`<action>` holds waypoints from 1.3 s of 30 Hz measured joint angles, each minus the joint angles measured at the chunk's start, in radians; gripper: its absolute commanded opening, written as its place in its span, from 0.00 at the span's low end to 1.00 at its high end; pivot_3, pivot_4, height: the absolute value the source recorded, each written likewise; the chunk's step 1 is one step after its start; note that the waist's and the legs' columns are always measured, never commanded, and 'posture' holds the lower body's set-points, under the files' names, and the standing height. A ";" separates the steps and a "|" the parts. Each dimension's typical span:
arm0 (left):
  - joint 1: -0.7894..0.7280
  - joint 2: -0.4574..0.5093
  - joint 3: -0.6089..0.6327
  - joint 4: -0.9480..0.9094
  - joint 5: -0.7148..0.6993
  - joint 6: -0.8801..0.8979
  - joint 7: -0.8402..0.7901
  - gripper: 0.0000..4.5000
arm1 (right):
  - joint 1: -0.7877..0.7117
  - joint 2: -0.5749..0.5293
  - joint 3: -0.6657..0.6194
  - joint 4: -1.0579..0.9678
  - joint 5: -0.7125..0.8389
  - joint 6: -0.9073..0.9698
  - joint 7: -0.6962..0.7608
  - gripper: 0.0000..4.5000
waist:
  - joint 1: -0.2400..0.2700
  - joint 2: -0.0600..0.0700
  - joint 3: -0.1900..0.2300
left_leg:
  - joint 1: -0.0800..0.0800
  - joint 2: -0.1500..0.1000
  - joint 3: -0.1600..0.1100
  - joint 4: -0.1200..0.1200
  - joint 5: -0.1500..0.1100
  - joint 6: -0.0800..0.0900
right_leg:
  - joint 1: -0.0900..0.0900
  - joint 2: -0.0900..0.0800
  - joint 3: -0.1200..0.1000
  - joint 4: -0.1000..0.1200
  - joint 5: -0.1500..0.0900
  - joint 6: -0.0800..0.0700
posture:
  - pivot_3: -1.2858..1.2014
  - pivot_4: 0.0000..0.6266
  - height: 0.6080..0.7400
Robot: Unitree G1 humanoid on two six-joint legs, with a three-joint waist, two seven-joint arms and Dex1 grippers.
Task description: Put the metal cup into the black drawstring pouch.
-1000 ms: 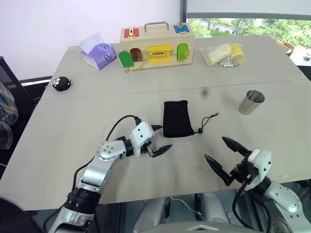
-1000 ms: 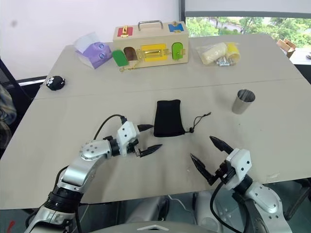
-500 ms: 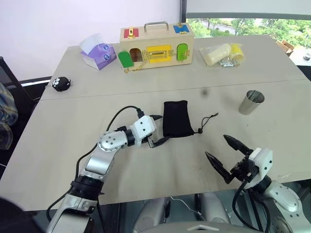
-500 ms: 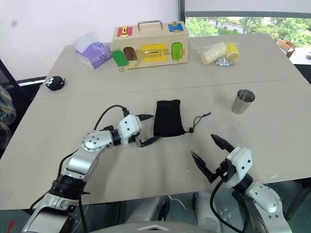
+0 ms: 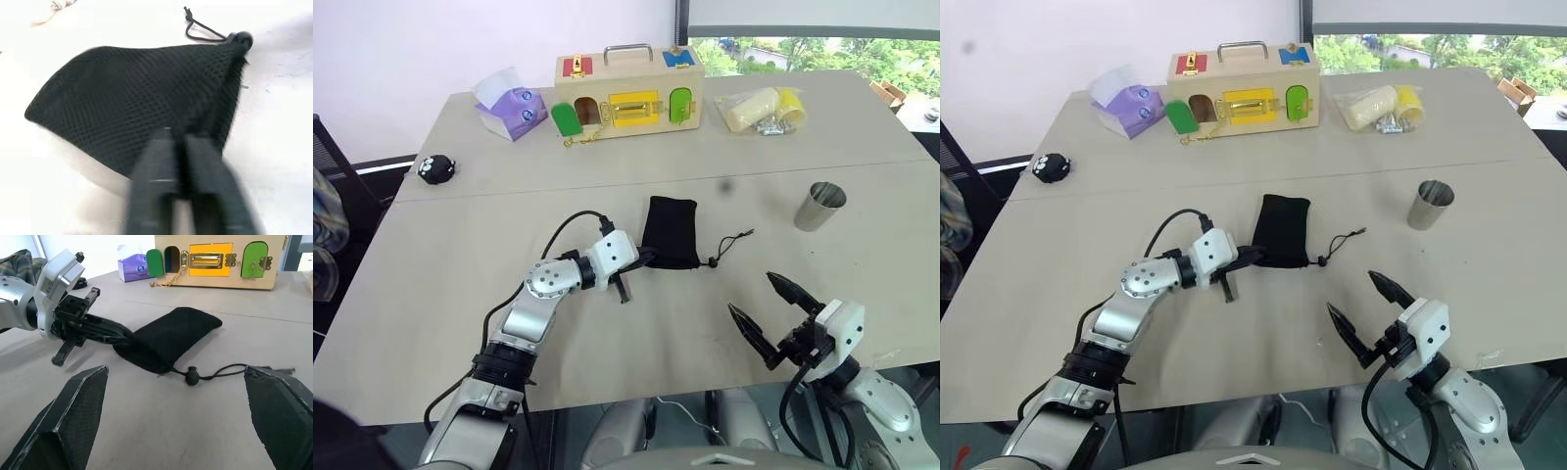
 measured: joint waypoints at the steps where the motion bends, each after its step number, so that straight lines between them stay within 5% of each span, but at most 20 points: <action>1: -0.001 0.000 0.000 0.001 0.000 -0.001 -0.001 0.01 | -0.001 0.000 0.000 0.000 -0.001 0.000 -0.001 1.00 | 0.000 0.000 0.000 | 0.000 0.000 0.000 0.000 0.000 0.000 | 0.000 0.000 0.000 0.000 0.000 0.000 | 0.52 0.24 0.77; 6: -0.010 -0.018 0.003 0.004 -0.005 0.014 0.005 0.01 | -0.060 -0.039 -0.031 0.004 -0.066 0.001 -0.032 1.00 | 0.000 0.000 0.000 | 0.000 0.000 0.000 0.001 0.000 0.000 | 0.000 0.000 0.000 0.000 0.000 0.000 | 0.52 0.24 0.77; 13: -0.073 -0.133 0.093 -0.089 -0.132 0.321 0.129 0.01 | -0.358 -0.316 -0.188 0.140 -0.248 0.119 -0.082 1.00 | 0.001 -0.002 0.001 | -0.002 0.000 0.000 0.007 0.000 0.000 | 0.000 0.001 0.000 0.004 0.000 0.000 | 0.52 0.24 0.77; 22: -0.195 -0.211 0.171 -0.253 -0.241 0.646 0.305 0.01 | -0.703 -0.500 -0.092 0.511 -0.337 0.162 0.063 1.00 | -0.002 -0.003 0.001 | -0.002 0.000 0.002 0.007 0.000 0.000 | -0.002 0.000 0.001 0.005 0.000 0.000 | 0.52 0.24 0.77; 25: -0.208 -0.213 0.193 -0.282 -0.261 0.712 0.345 0.00 | -0.732 -0.518 -0.025 0.596 -0.371 0.126 0.124 0.82 | -0.002 -0.003 0.001 | -0.009 0.000 0.004 0.008 0.000 0.000 | -0.008 -0.001 0.002 0.006 0.000 0.000 | 0.52 0.24 0.77; 33: -0.229 -0.181 0.196 -0.312 -0.247 0.822 0.431 0.00 | -0.735 -0.557 -0.010 0.610 -0.391 0.108 0.184 0.01 | -0.001 -0.003 0.001 | -0.016 -0.001 0.004 0.011 0.000 0.000 | -0.015 -0.005 0.002 0.009 0.001 0.000 | 0.52 0.24 0.77; 39: -0.273 -0.178 0.181 -0.298 -0.245 0.920 0.442 0.00 | -0.721 -0.558 -0.021 0.524 -0.389 0.140 0.182 0.01 | 0.000 -0.003 0.001 | -0.016 -0.001 0.004 0.011 0.000 0.000 | -0.015 -0.005 0.001 0.009 0.001 0.000 | 0.52 0.24 0.77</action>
